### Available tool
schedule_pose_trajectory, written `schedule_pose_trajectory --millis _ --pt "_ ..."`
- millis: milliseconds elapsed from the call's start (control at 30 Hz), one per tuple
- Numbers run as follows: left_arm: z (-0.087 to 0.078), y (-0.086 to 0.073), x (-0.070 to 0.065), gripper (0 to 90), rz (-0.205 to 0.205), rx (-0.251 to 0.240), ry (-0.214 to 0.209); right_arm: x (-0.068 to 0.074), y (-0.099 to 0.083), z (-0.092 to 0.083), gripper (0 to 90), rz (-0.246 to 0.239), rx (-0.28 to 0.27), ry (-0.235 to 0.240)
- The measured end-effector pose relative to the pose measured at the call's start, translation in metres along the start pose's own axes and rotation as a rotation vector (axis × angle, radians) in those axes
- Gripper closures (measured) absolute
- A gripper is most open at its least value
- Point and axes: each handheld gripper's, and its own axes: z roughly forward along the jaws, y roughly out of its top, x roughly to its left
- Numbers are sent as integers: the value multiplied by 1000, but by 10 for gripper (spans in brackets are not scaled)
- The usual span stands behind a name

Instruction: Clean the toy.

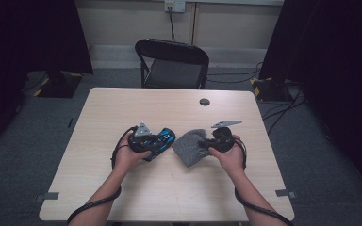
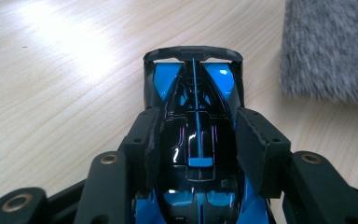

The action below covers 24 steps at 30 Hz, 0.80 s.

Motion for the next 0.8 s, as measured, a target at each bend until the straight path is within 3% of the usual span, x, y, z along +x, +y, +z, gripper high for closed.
schedule_pose_trajectory --millis 600,800 --pt "0 0 0 514 0 4 1 55 -11 35 788 -90 66 135" --pt "-1 0 0 515 1 4 2 66 -11 49 787 -100 81 159"
